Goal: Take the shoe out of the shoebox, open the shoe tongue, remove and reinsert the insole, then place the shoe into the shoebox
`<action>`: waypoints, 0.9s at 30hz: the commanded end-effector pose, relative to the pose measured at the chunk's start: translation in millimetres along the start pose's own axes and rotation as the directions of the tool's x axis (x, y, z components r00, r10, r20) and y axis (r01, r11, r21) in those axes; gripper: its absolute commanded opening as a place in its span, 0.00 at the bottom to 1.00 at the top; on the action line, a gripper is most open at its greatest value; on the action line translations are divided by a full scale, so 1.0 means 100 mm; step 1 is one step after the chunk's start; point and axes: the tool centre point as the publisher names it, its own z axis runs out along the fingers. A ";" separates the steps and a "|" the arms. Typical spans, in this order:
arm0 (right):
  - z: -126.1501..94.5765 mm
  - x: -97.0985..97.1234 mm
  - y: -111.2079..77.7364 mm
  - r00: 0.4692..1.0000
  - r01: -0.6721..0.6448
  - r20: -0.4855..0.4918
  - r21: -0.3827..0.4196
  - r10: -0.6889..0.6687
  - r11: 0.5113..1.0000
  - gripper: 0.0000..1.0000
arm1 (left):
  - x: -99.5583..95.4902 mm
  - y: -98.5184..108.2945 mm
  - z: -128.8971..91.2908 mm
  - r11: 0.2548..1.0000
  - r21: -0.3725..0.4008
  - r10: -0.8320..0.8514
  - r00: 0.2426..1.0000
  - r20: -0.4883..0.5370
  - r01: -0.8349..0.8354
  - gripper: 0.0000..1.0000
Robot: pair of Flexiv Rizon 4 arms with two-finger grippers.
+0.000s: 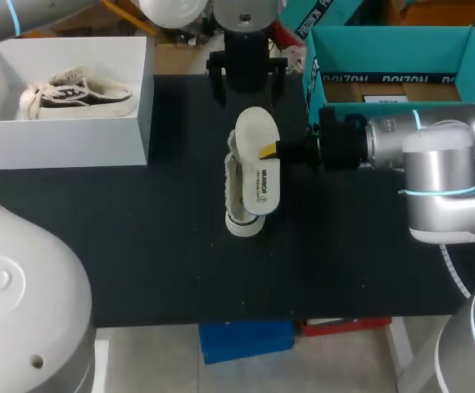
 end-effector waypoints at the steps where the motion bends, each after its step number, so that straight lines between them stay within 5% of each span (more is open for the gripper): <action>1: 0.00 0.00 0.00 1.000 -0.001 0.003 0.000 0.001 1.000 0.00 | 0.02 0.03 0.06 1.000 0.005 0.000 1.000 0.012 0.000 1.00; 10: 0.00 0.00 0.00 1.000 -0.001 0.003 0.000 0.001 1.000 0.00 | 0.09 -0.19 -0.04 1.000 -0.001 -0.004 1.000 0.004 0.004 1.00; 27: 0.00 0.00 0.00 1.000 -0.001 0.003 0.000 0.001 1.000 0.00 | 0.10 -1.19 -0.24 1.000 -0.026 0.012 0.997 0.074 -0.010 1.00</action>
